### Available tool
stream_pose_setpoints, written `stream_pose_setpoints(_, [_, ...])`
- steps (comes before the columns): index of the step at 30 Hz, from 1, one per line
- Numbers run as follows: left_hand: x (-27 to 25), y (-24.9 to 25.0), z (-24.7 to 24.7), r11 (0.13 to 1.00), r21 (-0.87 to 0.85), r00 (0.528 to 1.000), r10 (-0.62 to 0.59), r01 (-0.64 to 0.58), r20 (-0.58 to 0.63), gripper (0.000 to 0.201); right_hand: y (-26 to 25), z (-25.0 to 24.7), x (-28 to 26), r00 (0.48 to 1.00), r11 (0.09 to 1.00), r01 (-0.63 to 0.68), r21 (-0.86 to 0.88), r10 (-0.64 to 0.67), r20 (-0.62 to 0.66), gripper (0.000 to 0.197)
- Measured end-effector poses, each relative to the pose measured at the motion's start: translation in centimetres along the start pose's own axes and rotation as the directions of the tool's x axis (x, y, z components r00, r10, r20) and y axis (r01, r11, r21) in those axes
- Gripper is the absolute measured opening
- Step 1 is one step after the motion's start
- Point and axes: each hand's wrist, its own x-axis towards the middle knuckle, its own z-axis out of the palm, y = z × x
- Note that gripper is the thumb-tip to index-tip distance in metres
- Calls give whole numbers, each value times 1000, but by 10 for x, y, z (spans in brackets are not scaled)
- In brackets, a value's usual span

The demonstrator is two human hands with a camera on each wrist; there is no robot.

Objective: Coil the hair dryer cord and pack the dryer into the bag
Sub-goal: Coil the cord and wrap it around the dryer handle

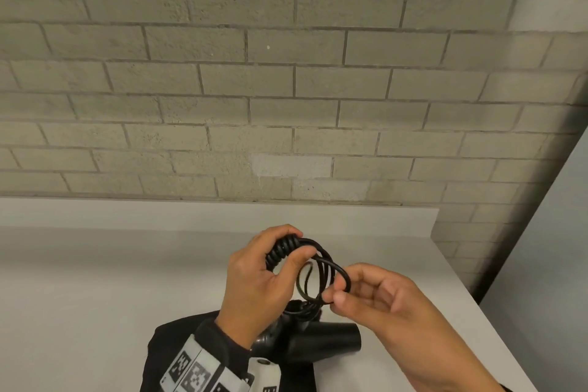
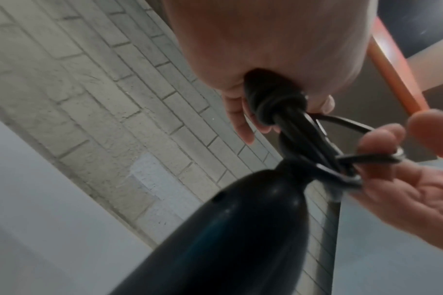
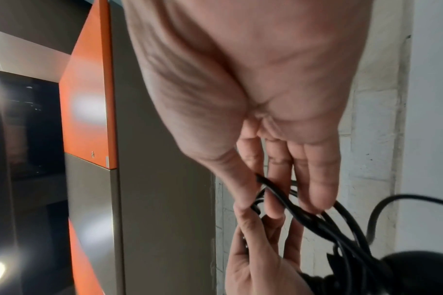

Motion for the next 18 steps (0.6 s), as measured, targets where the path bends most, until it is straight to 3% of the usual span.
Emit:
stream_pose_setpoints(5, [3,-9,2,998,53,999,39,-40,9,37,5,9,-4,995,986,4,167,13,-103,17])
stream_pose_setpoints(9, [7,-14,-2,999,35,1000,25,-25,4,40,1,6,-8,985,825,-120,552,167,-35,28])
stream_pose_setpoints(10, [6,-15,-3,999,30,1000,22,-22,9,41,1,4,-9,983,825,-152,545,183,-3,26])
stream_pose_setpoints(12, [4,-16,-2,999,24,999,26,-26,31,40,4,0,-11,986,921,-162,354,163,27,18])
stream_pose_setpoints(15, [3,-15,-3,1000,6,999,10,-10,31,34,15,-9,-16,999,1000,-27,10,27,-36,32])
stream_pose_setpoints(17, [4,-17,-6,1000,-4,1000,-10,10,7,27,25,-13,-21,994,998,39,47,-34,-104,52])
stream_pose_setpoints(18, [5,-17,-8,1000,-7,1000,-14,14,1,26,29,-13,-24,994,976,43,213,-21,-107,58])
